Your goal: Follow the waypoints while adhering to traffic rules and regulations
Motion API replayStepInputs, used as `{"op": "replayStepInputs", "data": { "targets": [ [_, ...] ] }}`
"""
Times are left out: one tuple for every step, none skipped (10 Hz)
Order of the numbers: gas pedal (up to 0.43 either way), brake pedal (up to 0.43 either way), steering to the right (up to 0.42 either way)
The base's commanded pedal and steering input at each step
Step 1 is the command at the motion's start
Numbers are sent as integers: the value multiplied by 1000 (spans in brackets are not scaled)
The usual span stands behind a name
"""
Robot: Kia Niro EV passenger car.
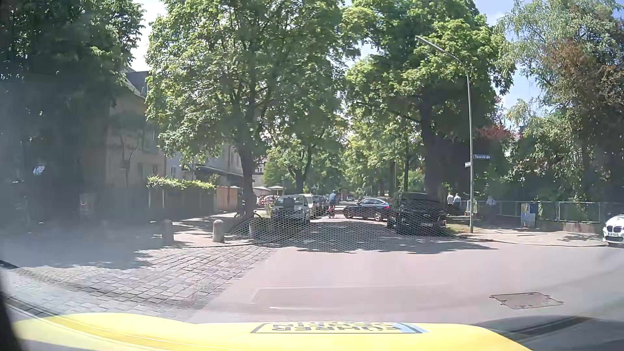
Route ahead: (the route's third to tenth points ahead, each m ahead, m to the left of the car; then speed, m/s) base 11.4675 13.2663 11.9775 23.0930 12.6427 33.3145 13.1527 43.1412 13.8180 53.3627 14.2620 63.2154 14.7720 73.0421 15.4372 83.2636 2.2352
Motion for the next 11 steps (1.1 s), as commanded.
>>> {"op": "replayStepInputs", "data": {
  "targets": [
    [0,61,-104],
    [0,49,-133],
    [0,37,-170],
    [0,18,-203],
    [0,6,-224],
    [0,0,-249],
    [0,0,-271],
    [0,0,-288],
    [0,0,-306],
    [0,0,-324],
    [0,0,-342]
  ]
}}
